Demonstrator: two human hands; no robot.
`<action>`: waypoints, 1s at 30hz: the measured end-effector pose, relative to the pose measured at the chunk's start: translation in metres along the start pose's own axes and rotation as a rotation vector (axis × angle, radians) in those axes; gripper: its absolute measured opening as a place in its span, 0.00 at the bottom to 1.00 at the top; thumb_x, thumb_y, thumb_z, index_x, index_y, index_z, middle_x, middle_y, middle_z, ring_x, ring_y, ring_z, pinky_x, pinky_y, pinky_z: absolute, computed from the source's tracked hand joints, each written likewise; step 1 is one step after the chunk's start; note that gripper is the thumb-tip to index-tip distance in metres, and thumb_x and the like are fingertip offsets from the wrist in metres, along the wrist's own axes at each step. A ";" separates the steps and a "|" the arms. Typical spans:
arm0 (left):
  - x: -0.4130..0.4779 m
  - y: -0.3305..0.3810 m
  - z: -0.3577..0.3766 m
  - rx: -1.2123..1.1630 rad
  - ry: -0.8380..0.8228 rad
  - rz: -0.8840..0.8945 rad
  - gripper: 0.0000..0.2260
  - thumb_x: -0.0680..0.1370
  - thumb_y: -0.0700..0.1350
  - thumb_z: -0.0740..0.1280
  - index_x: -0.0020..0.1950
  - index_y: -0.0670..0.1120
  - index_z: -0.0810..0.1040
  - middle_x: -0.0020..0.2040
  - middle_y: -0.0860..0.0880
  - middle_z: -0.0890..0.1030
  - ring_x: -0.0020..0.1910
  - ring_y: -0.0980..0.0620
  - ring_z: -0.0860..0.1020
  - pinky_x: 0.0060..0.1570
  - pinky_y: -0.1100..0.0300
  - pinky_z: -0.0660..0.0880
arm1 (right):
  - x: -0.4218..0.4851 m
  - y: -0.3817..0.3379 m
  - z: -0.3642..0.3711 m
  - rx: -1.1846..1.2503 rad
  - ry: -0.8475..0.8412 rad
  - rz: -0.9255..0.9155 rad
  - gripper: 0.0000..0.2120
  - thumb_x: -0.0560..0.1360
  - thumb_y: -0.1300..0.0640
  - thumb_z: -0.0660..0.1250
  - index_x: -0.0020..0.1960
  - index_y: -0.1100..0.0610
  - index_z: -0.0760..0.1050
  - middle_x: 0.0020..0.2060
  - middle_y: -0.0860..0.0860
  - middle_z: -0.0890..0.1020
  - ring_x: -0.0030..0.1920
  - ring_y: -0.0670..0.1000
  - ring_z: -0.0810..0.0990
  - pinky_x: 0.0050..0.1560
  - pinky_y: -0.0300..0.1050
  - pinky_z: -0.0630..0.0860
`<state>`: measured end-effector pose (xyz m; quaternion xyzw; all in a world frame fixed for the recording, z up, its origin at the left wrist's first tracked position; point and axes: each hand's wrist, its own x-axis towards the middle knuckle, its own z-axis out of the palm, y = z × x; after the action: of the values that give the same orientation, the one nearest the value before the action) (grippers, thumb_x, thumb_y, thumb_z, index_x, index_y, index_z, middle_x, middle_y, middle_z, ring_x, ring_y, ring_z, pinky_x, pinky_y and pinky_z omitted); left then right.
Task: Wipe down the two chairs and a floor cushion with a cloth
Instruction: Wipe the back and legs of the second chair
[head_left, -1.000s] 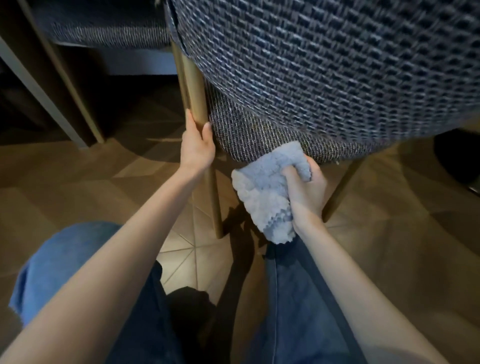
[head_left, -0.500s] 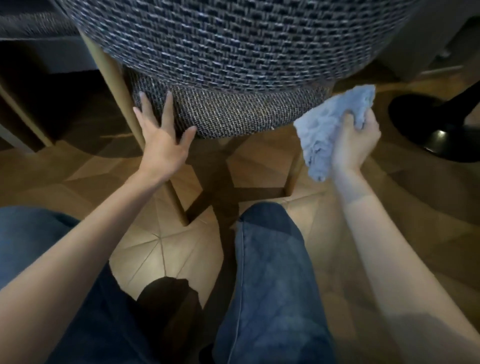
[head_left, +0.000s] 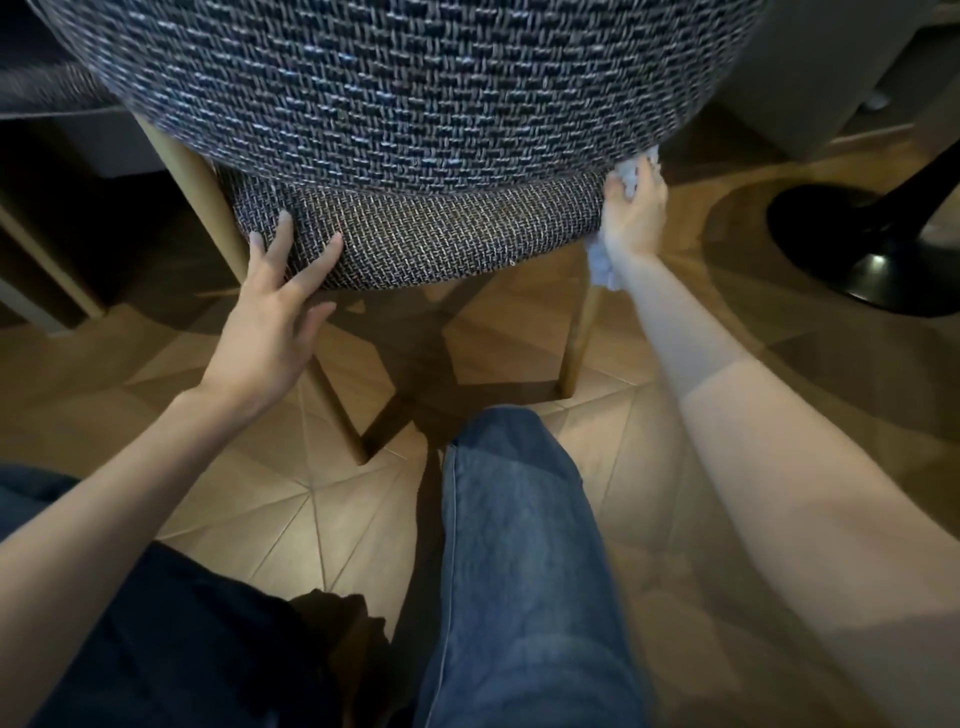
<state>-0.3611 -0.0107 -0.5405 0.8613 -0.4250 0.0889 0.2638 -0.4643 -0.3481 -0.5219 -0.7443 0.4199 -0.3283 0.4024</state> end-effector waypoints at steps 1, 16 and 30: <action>-0.001 -0.002 0.000 0.003 -0.004 0.017 0.30 0.77 0.36 0.66 0.76 0.52 0.61 0.78 0.39 0.50 0.75 0.33 0.47 0.70 0.35 0.58 | 0.002 0.001 0.001 0.012 0.020 0.006 0.22 0.83 0.53 0.55 0.76 0.55 0.61 0.73 0.56 0.62 0.72 0.53 0.64 0.65 0.37 0.58; 0.000 -0.001 -0.003 0.050 -0.057 0.084 0.30 0.78 0.35 0.65 0.77 0.49 0.60 0.77 0.35 0.47 0.74 0.30 0.42 0.72 0.35 0.47 | -0.144 -0.007 0.049 0.079 -0.061 -0.446 0.14 0.75 0.71 0.61 0.59 0.66 0.77 0.70 0.61 0.65 0.71 0.58 0.65 0.71 0.48 0.62; -0.002 -0.015 -0.008 0.049 -0.143 0.116 0.34 0.76 0.34 0.67 0.77 0.53 0.58 0.78 0.45 0.43 0.75 0.33 0.42 0.69 0.38 0.54 | -0.187 -0.042 0.084 0.013 -0.071 -0.394 0.16 0.75 0.70 0.62 0.61 0.64 0.77 0.69 0.66 0.64 0.71 0.65 0.61 0.71 0.56 0.60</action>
<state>-0.3500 0.0023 -0.5407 0.8457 -0.4894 0.0526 0.2061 -0.4611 -0.1410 -0.5523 -0.8206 0.2495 -0.3770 0.3495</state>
